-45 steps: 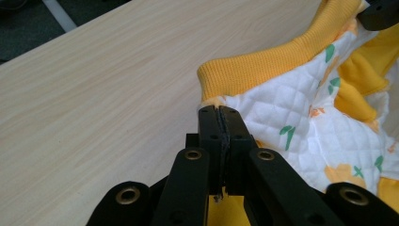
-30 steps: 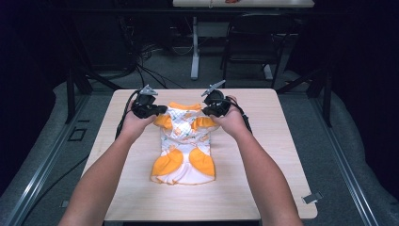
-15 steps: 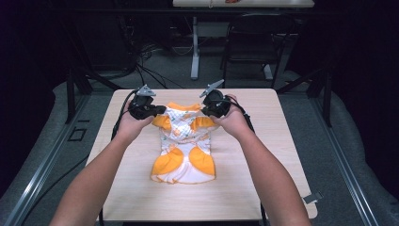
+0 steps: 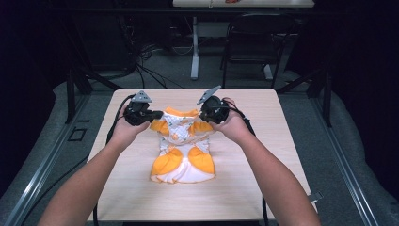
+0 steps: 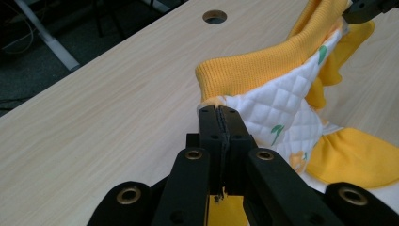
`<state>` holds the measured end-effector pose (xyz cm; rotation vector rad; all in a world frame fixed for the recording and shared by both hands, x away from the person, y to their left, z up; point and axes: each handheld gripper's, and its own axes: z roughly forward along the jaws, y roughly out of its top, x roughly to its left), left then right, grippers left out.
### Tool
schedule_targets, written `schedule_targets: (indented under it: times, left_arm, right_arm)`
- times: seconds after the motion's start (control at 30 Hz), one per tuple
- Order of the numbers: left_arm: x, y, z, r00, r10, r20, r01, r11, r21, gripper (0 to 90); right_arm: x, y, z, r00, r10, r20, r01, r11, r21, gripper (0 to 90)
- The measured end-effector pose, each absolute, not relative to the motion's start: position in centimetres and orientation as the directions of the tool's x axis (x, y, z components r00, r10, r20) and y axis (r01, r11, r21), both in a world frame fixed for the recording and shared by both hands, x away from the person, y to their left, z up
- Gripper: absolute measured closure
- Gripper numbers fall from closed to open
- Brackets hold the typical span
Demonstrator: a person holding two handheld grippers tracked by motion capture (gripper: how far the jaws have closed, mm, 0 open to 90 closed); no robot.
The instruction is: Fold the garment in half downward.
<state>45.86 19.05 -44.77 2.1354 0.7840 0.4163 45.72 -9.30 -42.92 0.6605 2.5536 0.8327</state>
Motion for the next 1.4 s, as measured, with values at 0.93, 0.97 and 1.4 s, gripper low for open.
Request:
schedule_targets:
  times: [0.93, 0.97, 1.4]
  left_arm:
    - [42.1, 18.6, -46.5, 0.812, 0.583, 0.031, 0.360, -0.541, 0.760, 89.6]
    - [41.9, 18.5, -46.6, 0.814, 0.579, 0.035, 0.356, -0.547, 0.758, 89.6]
    - [39.6, 18.5, -48.5, 0.841, 0.541, 0.010, 0.361, -0.575, 0.734, 89.5]
  right_arm:
    - [41.5, -10.1, -45.4, -0.875, 0.450, -0.178, 0.273, 0.763, 0.586, 87.0]
    - [41.3, -10.1, -45.5, -0.877, 0.446, -0.179, 0.270, 0.766, 0.584, 87.0]
    - [39.5, -10.0, -47.2, -0.899, 0.417, -0.136, 0.269, 0.769, 0.580, 87.0]
